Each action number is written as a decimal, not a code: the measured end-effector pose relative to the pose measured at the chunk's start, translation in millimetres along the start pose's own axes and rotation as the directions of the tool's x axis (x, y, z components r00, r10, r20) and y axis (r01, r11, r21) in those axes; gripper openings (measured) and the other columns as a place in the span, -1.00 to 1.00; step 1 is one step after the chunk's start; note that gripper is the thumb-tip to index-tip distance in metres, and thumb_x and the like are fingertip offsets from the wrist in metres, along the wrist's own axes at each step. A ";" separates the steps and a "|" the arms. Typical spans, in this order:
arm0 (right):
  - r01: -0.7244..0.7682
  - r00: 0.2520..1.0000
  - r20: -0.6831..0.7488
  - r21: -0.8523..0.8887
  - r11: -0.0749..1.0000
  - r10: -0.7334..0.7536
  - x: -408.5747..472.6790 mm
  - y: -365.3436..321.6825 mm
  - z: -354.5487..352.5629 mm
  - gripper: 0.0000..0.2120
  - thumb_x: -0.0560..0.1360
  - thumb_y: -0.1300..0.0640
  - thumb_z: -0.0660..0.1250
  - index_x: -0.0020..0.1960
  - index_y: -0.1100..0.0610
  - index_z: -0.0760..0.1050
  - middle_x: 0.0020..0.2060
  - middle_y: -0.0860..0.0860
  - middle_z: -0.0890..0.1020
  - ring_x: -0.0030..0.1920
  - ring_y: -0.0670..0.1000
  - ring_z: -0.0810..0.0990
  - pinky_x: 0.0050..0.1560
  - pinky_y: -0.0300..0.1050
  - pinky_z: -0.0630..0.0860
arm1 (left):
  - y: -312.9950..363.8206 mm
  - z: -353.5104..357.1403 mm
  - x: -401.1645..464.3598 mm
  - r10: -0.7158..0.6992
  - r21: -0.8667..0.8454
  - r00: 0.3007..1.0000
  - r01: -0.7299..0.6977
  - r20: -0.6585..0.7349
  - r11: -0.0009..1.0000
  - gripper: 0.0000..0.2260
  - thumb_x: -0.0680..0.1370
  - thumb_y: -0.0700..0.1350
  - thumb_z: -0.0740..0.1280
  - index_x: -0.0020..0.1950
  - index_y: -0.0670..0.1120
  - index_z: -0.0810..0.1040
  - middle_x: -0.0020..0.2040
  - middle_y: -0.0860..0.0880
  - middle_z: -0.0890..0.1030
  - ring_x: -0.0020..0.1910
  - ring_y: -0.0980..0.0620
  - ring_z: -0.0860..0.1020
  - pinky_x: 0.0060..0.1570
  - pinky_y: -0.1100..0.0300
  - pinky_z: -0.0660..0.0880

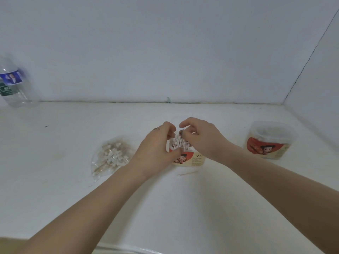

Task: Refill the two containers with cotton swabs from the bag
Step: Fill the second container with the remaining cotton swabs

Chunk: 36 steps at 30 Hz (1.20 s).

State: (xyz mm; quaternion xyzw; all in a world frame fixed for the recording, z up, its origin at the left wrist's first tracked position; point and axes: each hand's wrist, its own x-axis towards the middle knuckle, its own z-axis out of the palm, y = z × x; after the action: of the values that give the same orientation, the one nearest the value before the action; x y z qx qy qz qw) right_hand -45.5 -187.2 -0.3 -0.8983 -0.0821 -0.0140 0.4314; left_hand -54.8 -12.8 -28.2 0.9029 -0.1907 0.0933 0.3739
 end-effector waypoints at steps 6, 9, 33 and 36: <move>0.037 0.995 0.093 -0.109 0.993 -0.027 -3.2 2.7 -7.1 -0.74 0.60 0.18 0.17 0.15 0.00 0.59 -0.09 -0.07 0.60 -0.04 -0.04 0.61 -0.05 -0.18 0.50 | 9.1 -5.0 1.8 0.074 0.055 0.995 -0.078 0.069 0.995 -0.60 0.49 -0.12 0.46 0.27 -0.01 0.42 0.15 0.09 0.54 0.11 0.18 0.50 0.14 0.17 0.46; 0.002 0.987 0.159 -0.144 0.990 0.022 -4.2 0.8 -7.2 -0.70 0.64 0.13 0.12 0.26 -0.01 0.55 0.01 -0.01 0.62 -0.04 -0.03 0.57 -0.09 -0.22 0.46 | 10.7 -6.8 1.9 0.083 0.061 0.991 -0.089 0.104 0.994 -0.63 0.51 -0.16 0.42 0.26 0.01 0.41 0.18 0.12 0.51 0.10 0.17 0.52 0.13 0.14 0.48; 0.191 0.958 0.274 -0.383 0.904 -0.086 -29.4 1.7 -21.7 -0.65 0.66 0.18 0.12 0.38 0.02 0.49 0.30 -0.07 0.57 0.23 -0.11 0.52 0.19 -0.21 0.41 | -2.0 -9.9 1.5 0.246 0.398 0.925 -0.349 0.288 0.849 -0.62 0.58 -0.03 0.32 0.37 -0.10 0.52 0.32 0.00 0.53 0.19 -0.04 0.54 0.24 0.06 0.44; 0.188 0.971 0.201 -0.317 0.930 -0.128 -33.5 0.1 -22.6 -0.63 0.66 0.15 0.14 0.45 -0.01 0.41 0.36 -0.15 0.51 0.35 -0.12 0.43 0.20 -0.36 0.28 | -2.6 -13.3 -2.2 0.241 0.391 0.941 -0.320 0.237 0.863 -0.51 0.60 0.00 0.31 0.51 -0.08 0.38 0.44 0.04 0.45 0.35 0.01 0.45 0.38 0.16 0.34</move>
State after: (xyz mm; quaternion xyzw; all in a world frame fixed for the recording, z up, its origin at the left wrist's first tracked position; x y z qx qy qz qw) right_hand -77.5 -209.3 10.7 -0.9464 -0.1888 0.0173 0.2616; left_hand -56.1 -1.2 -21.2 0.9294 -0.3285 0.1040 0.1322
